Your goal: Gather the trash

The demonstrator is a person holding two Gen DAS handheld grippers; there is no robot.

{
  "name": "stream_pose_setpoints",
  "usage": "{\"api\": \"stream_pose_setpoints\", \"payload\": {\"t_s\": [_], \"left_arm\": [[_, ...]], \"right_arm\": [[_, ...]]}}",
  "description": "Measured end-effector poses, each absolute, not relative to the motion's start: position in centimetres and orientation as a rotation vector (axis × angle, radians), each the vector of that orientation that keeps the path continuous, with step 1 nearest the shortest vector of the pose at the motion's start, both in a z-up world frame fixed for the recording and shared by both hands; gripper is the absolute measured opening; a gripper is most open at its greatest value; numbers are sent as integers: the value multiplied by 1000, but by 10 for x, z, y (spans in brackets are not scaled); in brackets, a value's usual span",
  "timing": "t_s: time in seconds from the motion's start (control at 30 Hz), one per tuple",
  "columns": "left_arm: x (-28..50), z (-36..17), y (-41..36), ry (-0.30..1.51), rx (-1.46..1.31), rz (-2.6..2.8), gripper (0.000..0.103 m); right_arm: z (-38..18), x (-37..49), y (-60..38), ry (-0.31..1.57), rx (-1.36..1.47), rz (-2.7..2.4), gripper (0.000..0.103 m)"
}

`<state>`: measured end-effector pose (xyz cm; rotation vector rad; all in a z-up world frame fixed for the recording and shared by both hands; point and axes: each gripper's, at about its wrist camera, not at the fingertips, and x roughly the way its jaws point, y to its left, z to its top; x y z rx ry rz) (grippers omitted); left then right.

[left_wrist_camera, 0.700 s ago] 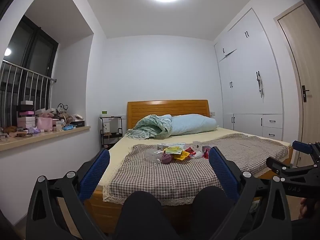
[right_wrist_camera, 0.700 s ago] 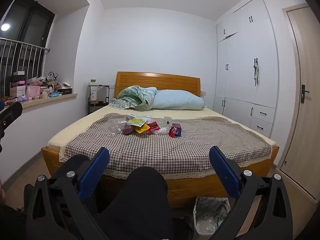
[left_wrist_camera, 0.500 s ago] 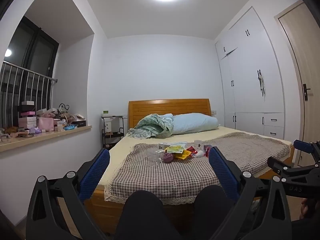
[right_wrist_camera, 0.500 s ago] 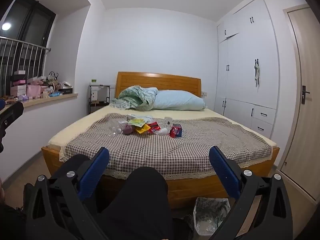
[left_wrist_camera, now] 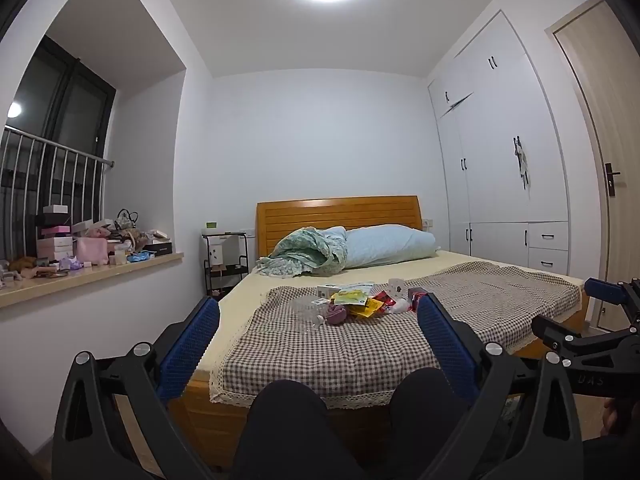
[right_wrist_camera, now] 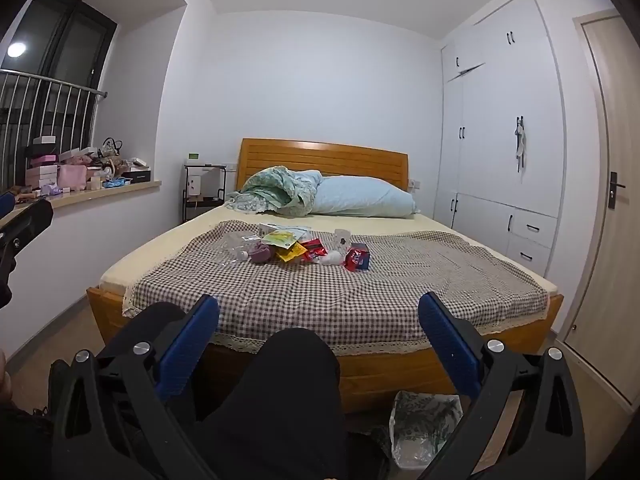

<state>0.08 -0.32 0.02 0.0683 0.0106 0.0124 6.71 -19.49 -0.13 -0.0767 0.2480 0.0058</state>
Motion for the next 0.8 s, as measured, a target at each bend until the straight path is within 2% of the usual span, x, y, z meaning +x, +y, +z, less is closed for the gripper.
{"api": "stream_pose_setpoints", "payload": {"t_s": [0.8], "left_arm": [[17,-5,-8,63,66,17,96]], "right_arm": [[-2,68,-200,247,-72,-13,96]]}}
